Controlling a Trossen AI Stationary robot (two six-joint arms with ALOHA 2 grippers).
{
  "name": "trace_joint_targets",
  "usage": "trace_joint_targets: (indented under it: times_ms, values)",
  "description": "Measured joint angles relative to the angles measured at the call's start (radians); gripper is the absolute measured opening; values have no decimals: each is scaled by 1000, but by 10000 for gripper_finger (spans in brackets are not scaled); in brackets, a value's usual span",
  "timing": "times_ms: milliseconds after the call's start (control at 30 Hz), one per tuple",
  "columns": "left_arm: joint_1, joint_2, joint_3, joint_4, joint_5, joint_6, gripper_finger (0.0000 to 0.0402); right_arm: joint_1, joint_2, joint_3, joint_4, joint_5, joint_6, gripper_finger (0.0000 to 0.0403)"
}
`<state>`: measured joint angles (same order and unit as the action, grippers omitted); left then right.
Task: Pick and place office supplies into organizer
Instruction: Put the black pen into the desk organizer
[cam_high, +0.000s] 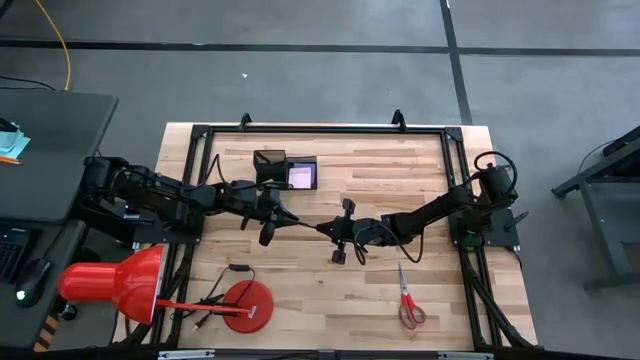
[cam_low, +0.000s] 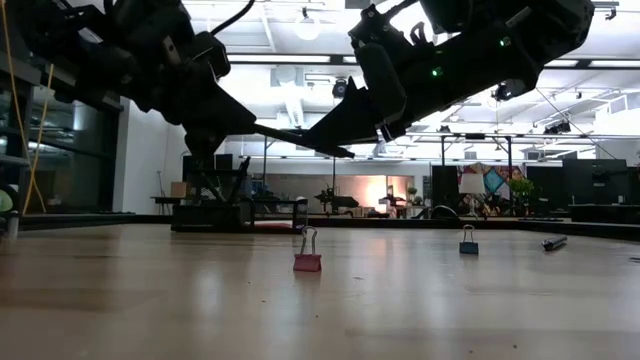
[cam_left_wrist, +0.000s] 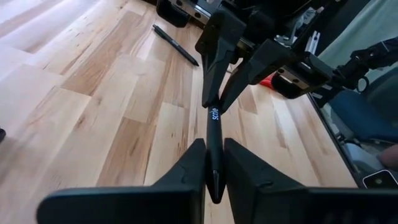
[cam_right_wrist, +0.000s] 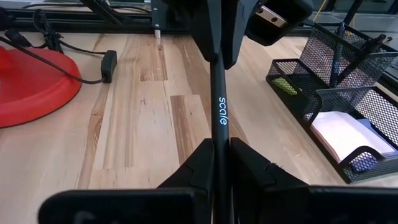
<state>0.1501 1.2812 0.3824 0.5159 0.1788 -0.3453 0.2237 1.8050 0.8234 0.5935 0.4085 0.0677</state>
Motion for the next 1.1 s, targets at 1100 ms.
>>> trace_joint_targets:
  times_ms: [1100]
  values:
    - [-1,-2,0,41,-103,27,16,6,-187,10,-130,-37,59,85]
